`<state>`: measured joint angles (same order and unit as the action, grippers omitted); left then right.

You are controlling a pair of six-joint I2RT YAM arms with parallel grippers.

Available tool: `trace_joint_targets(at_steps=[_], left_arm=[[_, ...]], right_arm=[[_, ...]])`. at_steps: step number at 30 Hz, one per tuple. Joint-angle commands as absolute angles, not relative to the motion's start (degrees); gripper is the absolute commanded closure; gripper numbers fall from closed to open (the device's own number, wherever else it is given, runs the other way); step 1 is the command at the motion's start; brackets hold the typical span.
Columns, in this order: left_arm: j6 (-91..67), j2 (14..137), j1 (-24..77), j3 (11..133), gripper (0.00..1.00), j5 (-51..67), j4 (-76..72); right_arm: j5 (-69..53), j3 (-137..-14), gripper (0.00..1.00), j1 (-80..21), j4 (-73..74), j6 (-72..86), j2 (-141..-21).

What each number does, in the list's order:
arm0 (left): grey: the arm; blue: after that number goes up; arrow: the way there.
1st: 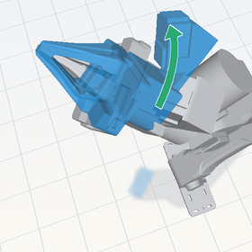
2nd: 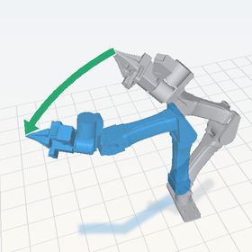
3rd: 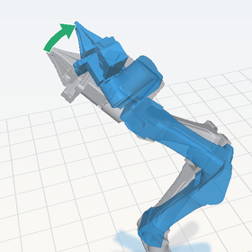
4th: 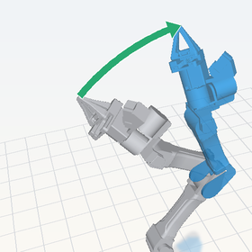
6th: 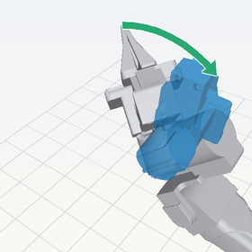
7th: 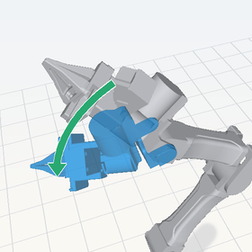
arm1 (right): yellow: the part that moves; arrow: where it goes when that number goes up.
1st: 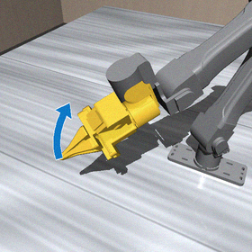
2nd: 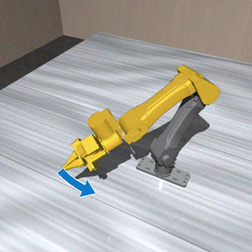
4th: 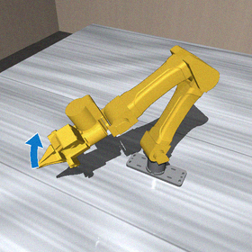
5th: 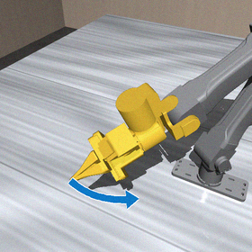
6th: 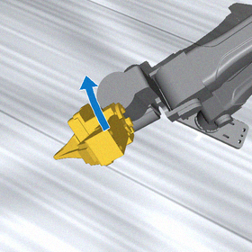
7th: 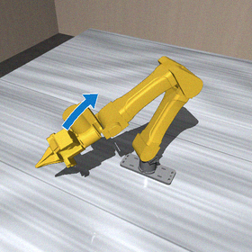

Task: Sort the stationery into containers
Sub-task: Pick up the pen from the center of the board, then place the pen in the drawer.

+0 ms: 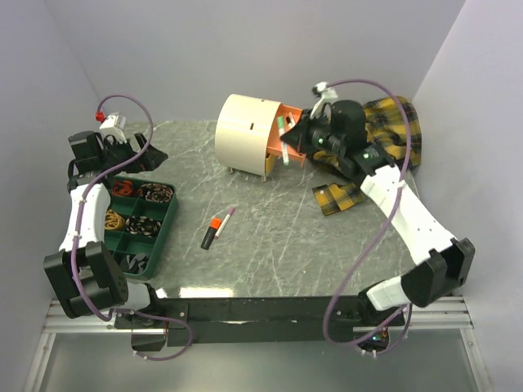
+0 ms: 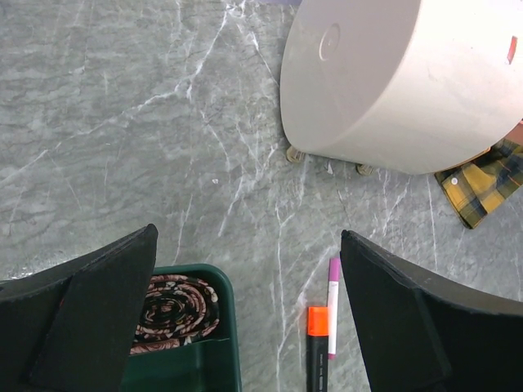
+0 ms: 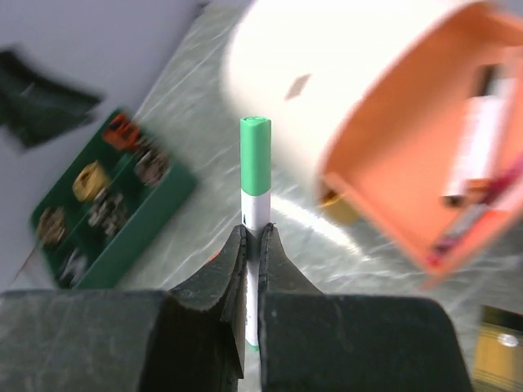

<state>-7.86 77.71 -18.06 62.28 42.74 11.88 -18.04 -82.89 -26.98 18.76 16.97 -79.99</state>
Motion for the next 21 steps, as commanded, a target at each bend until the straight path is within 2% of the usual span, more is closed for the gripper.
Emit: trace_joint_targets(at_steps=[1,21], left_arm=[[-9.0,74.7,-18.2,64.2,0.00,44.3,10.5],[-11.3,73.6,-18.2,62.0,0.01,45.4,9.0]], right_arm=[[-16.7,-88.6,1.00,-21.4,15.7,19.7,-84.5],[-12.0,-99.2,1.00,-19.0,14.4,15.2,-103.5]])
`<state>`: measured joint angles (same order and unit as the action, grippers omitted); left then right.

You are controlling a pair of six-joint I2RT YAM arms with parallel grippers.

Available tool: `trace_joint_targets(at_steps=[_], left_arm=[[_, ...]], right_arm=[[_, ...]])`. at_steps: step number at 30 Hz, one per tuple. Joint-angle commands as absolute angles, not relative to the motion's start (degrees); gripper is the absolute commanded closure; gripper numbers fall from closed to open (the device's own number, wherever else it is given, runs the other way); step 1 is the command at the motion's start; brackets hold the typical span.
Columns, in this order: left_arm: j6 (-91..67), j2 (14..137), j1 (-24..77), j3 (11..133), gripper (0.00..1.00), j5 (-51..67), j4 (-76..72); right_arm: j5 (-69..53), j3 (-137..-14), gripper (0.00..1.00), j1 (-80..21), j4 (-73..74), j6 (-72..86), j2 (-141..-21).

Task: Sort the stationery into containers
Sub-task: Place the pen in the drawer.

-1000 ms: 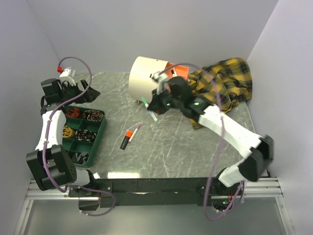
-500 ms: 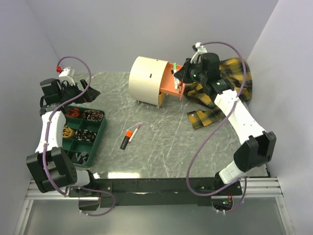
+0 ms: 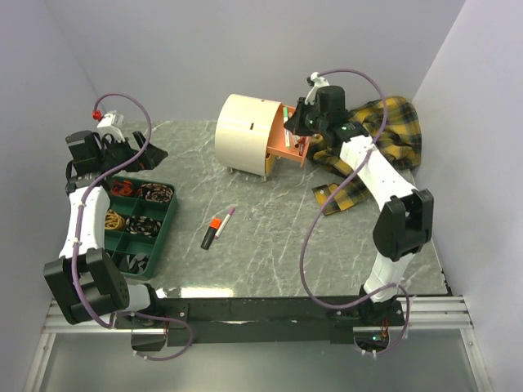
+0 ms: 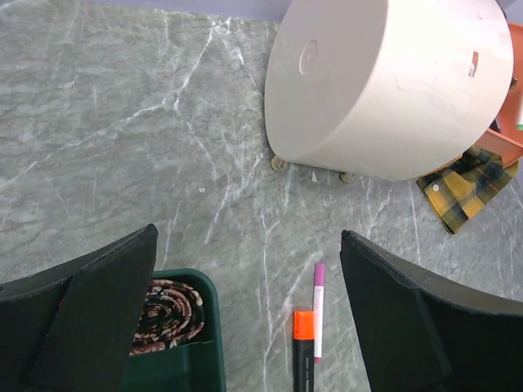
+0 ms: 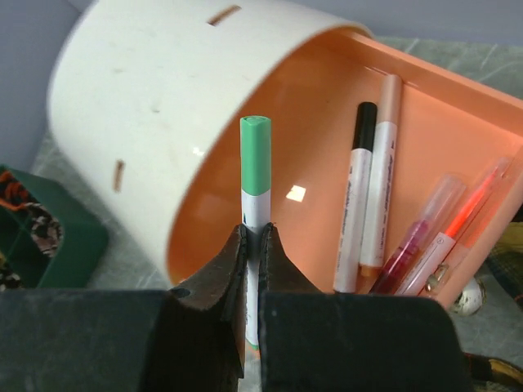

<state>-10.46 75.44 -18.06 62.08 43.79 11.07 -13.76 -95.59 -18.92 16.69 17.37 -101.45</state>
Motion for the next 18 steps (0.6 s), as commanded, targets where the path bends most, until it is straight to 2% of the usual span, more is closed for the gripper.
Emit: trace_joint_targets(at_steps=[1,3,4,5,8,10,14,18], left_arm=[[-11.5,73.6,-18.2,61.9,0.00,45.4,8.9],[-11.9,73.6,-18.3,61.5,0.01,45.7,8.5],[-12.0,73.6,-18.2,61.3,0.00,45.8,8.2],[-12.2,73.6,-18.3,61.2,0.01,45.8,8.1],[-12.7,73.6,-18.2,61.0,0.01,46.0,7.6],[-12.8,73.4,-18.2,61.2,0.01,46.1,7.5],[-13.4,72.9,-18.3,60.9,0.01,46.3,7.4],[-13.2,72.2,-18.2,60.2,0.01,46.6,7.5]], right_arm=[[-11.5,-99.6,1.00,-18.9,14.4,14.9,-103.9],[-11.3,-99.8,0.89,-18.9,14.0,14.0,-104.3],[-11.0,-99.8,0.81,-19.1,14.1,13.8,-104.2],[-10.8,-99.8,0.65,-19.1,14.1,13.6,-103.7],[-10.8,-98.2,0.43,-19.0,14.2,13.2,-100.9],[-12.3,-96.2,0.41,-19.1,13.9,13.1,-98.7],[-20.8,-90.6,0.43,-21.7,12.0,10.6,-91.3],[-29.3,-85.7,0.45,-29.9,16.8,-5.2,-87.7]])
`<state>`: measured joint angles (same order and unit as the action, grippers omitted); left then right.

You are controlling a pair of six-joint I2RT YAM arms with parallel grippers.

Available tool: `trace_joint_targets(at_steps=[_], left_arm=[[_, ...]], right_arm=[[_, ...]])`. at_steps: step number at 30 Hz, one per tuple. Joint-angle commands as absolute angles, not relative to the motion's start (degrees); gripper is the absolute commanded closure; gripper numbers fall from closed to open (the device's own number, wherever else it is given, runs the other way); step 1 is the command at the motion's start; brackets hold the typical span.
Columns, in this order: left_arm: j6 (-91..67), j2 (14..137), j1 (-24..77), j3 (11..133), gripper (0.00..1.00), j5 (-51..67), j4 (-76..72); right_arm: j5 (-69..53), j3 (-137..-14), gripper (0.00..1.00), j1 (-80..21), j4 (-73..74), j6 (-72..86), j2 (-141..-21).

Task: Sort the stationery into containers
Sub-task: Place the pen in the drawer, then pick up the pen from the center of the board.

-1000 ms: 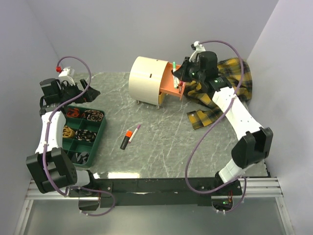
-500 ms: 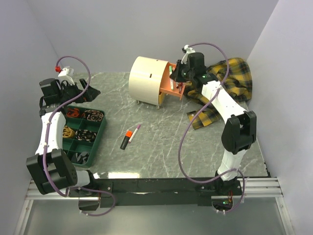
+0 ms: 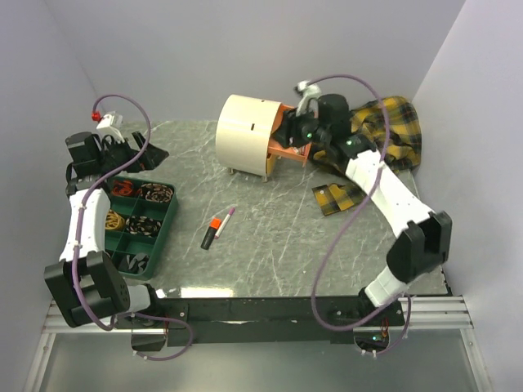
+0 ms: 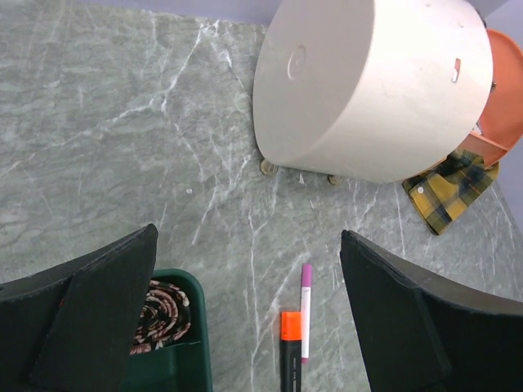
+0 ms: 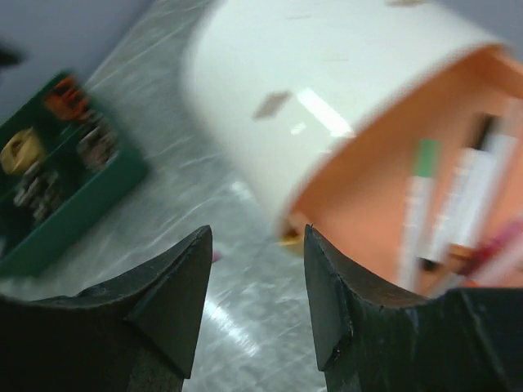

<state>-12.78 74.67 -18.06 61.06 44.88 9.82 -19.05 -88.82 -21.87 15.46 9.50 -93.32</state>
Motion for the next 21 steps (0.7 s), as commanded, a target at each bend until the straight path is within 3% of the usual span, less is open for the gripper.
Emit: trace_joint_targets(at_steps=[1,5,9,21], left_arm=[[-13.0,72.0,-18.3,59.7,0.01,46.6,7.6],[-11.5,71.3,-18.3,59.2,0.01,46.7,8.8],[-9.9,70.1,-18.2,58.3,0.01,46.8,9.7],[-1.4,66.4,-18.2,56.3,0.01,46.5,18.7]], right_arm=[[-28.6,-84.7,0.45,-32.0,19.4,-8.1,-87.2],[-31.1,-81.2,0.48,-45.5,29.8,-31.1,-87.0],[-28.1,-78.8,0.50,-52.3,39.2,-58.3,-89.5],[-19.9,-96.4,0.50,-53.7,51.0,-82.1,-109.6]])
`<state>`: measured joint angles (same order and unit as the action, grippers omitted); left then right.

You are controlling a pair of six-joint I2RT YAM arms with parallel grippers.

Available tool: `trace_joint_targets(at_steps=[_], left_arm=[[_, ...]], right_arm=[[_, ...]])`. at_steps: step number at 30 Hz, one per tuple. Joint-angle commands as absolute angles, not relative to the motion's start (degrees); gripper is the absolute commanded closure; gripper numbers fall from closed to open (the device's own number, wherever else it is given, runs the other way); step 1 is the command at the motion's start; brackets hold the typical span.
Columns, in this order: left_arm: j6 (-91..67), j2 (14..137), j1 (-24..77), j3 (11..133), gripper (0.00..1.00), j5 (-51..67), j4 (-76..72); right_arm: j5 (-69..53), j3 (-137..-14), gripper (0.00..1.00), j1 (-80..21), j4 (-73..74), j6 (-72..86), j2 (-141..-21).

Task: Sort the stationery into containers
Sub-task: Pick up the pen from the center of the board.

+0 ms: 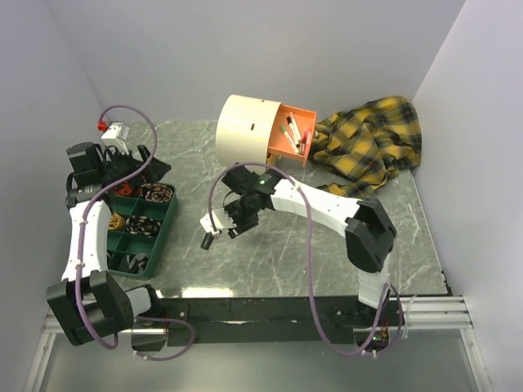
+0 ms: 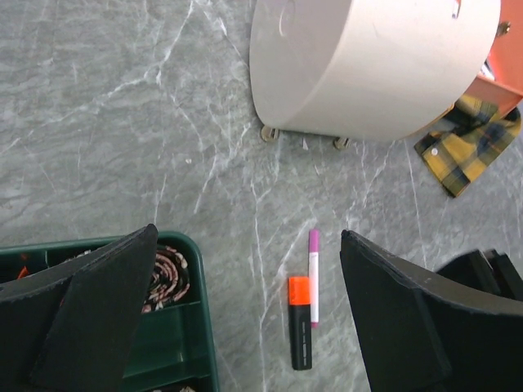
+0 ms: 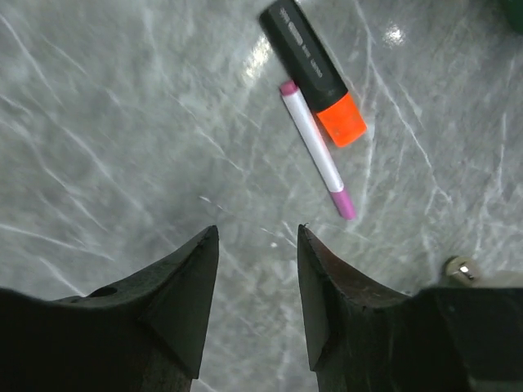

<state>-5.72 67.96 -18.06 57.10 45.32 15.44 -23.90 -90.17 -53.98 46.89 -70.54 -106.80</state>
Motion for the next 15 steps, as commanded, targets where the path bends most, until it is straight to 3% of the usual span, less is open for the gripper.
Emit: trace_joint_targets(at_steps=[1,15], left_arm=[[-0.9,66.5,-18.2,56.3,0.01,46.5,18.9],[0.7,68.8,-18.2,57.4,0.01,47.5,20.0]], right_arm=[[-19.8,-97.9,0.50,-53.5,52.6,-82.7,-111.0],[-22.2,-128.4,0.51,-51.9,72.9,-89.0,-135.0]])
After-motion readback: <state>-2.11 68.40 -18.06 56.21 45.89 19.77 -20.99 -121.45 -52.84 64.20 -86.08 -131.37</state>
